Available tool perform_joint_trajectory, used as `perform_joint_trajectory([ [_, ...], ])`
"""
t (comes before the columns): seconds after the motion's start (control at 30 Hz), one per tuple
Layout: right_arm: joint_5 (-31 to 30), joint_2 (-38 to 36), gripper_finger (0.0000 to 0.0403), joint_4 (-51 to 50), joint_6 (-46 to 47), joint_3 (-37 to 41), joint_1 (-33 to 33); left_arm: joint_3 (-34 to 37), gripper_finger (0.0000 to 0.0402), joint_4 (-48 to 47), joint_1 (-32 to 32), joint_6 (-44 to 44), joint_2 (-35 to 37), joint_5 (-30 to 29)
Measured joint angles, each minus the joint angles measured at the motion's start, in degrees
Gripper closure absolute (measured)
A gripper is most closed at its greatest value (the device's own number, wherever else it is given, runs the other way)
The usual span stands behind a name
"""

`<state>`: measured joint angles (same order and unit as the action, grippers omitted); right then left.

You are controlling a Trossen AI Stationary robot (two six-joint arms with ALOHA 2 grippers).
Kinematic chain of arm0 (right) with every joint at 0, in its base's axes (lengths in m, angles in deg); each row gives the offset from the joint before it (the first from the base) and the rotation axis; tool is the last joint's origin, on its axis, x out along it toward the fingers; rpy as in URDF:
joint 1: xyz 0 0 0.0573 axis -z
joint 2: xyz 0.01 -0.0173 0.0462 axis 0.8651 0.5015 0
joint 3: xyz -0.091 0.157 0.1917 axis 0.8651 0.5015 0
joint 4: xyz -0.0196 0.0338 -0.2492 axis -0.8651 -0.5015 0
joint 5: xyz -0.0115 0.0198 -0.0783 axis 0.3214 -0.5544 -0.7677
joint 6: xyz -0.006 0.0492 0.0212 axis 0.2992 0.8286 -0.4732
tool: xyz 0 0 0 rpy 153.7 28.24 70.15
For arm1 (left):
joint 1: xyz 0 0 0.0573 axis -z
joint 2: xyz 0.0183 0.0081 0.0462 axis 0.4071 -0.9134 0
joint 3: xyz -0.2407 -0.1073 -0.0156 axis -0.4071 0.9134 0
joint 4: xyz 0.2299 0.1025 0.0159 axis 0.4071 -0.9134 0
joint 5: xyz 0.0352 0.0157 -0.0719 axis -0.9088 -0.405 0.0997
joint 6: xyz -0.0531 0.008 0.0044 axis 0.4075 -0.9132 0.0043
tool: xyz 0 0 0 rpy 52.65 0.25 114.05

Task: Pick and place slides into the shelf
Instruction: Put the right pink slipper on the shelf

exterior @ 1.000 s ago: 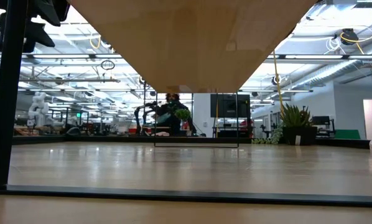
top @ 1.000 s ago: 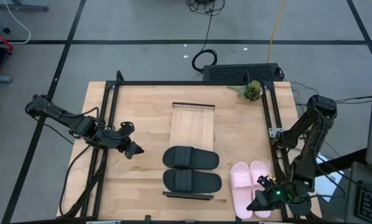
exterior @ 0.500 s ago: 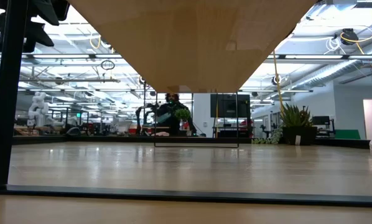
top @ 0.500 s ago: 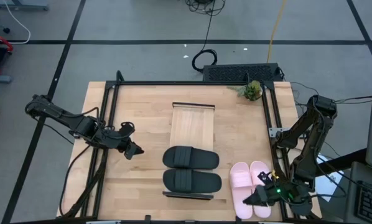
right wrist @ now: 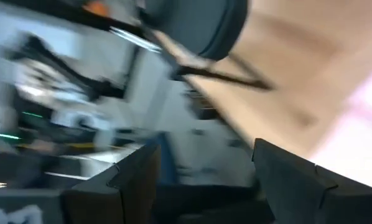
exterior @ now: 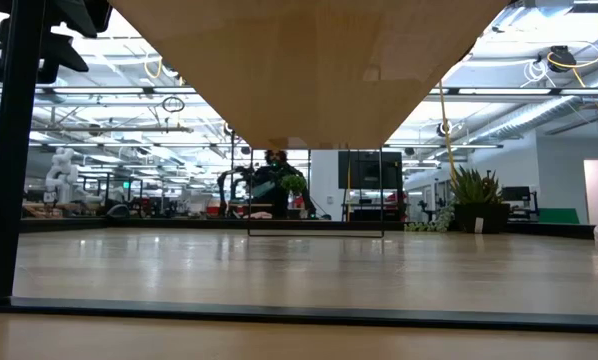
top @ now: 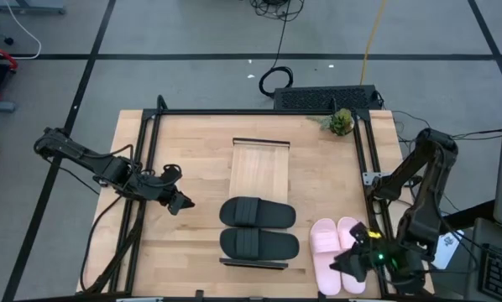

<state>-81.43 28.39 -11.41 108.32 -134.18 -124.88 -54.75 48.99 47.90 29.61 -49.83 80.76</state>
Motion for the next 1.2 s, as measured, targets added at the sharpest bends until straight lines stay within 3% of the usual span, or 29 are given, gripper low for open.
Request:
perform_joint_trajectory([
  [0.17,11.4,1.0,0.0156,-18.4,-13.3,-10.8,6.7,0.0,0.0240,0.2,0.0,1.4,0.0,0.0],
  [0.33,24.6,5.3,0.0156,-26.4,-21.5,-18.8,12.1,0.0,0.0240,0.3,0.0,2.4,0.0,0.1],
  [0.53,34.5,17.3,0.0156,-39.3,-20.9,-30.2,11.8,0.0,0.0240,0.3,0.0,2.6,0.0,0.0],
  [0.67,35.6,24.8,0.0156,-51.3,-18.0,-34.8,9.7,0.0,0.0240,0.3,0.0,2.7,0.0,-0.3],
  [1.03,31.7,25.2,0.0156,-37.5,-18.8,-26.8,9.0,0.0,0.0240,0.4,-0.1,1.7,0.0,0.0],
  [1.2,36.2,25.2,0.0156,-31.8,-24.0,-24.0,9.1,0.0,0.0240,0.4,-0.1,1.3,0.0,0.0],
])
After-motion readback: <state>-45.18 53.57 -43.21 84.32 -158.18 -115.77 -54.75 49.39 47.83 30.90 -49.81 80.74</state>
